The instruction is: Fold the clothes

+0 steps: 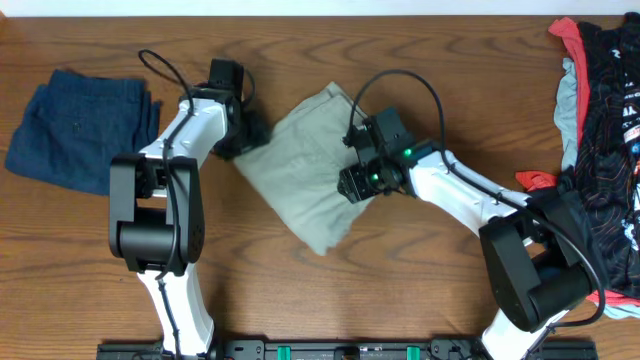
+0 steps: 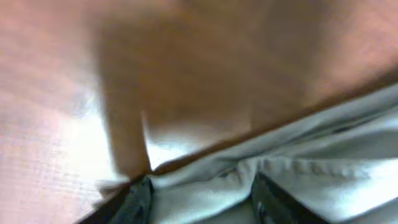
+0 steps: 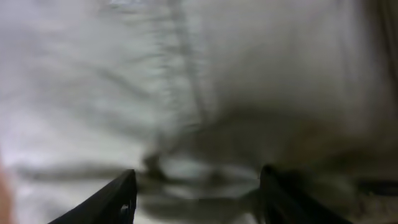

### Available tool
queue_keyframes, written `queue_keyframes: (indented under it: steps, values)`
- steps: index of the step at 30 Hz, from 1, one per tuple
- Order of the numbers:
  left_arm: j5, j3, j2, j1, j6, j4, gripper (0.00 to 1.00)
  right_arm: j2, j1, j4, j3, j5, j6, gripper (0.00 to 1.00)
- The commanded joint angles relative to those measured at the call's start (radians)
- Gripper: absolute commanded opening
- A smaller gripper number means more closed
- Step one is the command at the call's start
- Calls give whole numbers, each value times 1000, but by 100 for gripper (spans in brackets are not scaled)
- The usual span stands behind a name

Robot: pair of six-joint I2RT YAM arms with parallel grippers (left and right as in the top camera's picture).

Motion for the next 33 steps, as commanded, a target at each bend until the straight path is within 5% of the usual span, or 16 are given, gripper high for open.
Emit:
queue_keyframes:
  steps: [1,8,15,22,33]
  values:
    - [40,-32,34,-5,6,-140,52,-10,2,32,-63,129,0,59]
    - [240,-32,29,-18,9,-369,52,-10,-63,129,-82,451,0,66]
    - [276,-31,-83,-8,37,-341,53,-19,-98,123,-18,454,-46,71]
    - [282,-31,-184,2,96,-148,92,-64,-86,78,14,443,-44,71]
    - [427,-33,-96,-2,303,-110,99,-196,-91,39,14,440,-45,73]
